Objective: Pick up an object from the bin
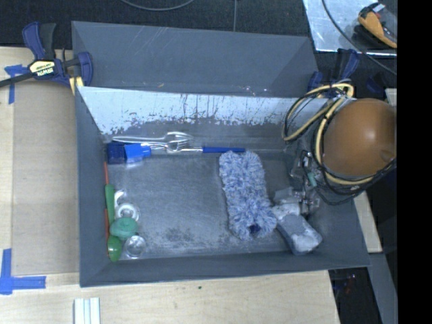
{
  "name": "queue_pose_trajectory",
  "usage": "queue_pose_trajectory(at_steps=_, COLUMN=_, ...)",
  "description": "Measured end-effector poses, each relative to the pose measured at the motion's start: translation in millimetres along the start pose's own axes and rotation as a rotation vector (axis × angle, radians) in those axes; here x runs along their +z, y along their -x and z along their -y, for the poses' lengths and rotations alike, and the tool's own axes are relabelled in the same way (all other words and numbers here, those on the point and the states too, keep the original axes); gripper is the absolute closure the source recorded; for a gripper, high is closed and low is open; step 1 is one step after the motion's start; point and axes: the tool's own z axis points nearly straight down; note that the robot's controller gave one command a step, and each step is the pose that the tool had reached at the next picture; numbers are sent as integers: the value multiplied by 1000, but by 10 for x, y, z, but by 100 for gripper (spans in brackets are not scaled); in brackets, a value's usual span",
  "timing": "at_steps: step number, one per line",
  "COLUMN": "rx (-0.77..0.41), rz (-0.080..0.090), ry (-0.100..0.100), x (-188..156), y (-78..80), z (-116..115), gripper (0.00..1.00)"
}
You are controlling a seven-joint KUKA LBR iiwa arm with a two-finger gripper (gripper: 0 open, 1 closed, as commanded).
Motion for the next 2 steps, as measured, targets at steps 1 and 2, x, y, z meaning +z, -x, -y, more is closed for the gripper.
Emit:
queue_pose_trajectory(at_steps=1, rx=0, rz=0, ry=0, x=0, y=0, z=1, gripper=100)
queue_pose_trajectory(at_steps=2, rx=190, rz=0, ry=2, x=-49, y=32, z=-53, gripper=100)
